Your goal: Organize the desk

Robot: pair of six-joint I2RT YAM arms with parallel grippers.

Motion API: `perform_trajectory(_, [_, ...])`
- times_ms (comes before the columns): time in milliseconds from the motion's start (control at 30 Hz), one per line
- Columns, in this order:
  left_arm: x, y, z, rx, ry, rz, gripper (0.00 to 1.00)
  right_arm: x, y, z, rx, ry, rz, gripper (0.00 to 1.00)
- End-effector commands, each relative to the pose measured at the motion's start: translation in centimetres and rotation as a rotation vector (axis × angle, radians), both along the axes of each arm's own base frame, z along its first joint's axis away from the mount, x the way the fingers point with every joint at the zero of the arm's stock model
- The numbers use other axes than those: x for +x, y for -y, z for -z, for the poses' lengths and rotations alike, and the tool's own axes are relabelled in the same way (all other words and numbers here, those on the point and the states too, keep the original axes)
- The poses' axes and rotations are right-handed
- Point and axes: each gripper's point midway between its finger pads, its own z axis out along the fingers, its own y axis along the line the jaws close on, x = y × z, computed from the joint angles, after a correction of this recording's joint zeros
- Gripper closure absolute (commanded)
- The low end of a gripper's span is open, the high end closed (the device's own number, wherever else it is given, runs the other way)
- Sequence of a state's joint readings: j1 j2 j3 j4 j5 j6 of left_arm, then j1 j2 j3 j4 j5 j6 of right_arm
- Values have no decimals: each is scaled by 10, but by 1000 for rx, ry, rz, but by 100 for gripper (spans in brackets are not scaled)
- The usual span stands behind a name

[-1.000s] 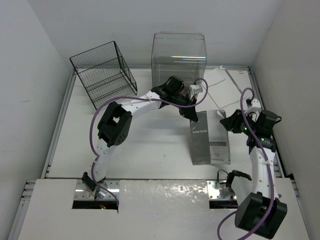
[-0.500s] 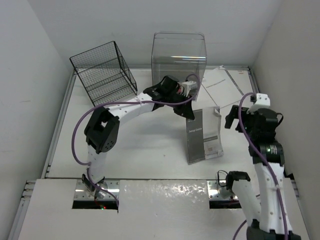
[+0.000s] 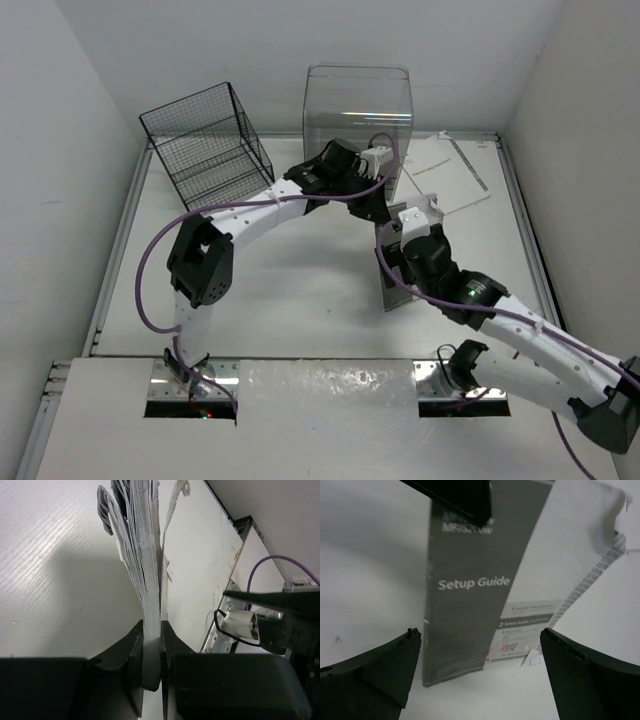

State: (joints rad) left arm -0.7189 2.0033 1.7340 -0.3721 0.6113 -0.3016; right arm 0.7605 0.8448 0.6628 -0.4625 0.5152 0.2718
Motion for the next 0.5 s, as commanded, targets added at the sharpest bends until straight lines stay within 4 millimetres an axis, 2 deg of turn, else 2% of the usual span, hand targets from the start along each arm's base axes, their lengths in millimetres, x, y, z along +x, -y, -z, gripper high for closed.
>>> perform_trajectory(0, [10,14,-59,-122,100,-6,100,18,-27,-39,41,201,-6,1])
perform_trajectory(67, [10,15,-60,-122,98,-3,100,18,-41,-28,-40,202,-22,1])
perform_trajectory(100, [10,14,-61,-124,97,-1,100,10,-59,-27,-58,213,-74,1])
perform_trajectory(200, [7,12,-60,-119,89,1,100,10,-69,-25,-138,268,-33,1])
perform_trajectory(233, [5,12,-61,-125,85,8,100,14,-62,-27,-166,289,22,1])
perform_trajectory(333, [3,11,-65,-135,86,13,100,20,-60,-18,-207,314,73,1])
perform_trajectory(467, [3,6,-65,-134,87,10,100,19,-18,-19,-342,393,306,1])
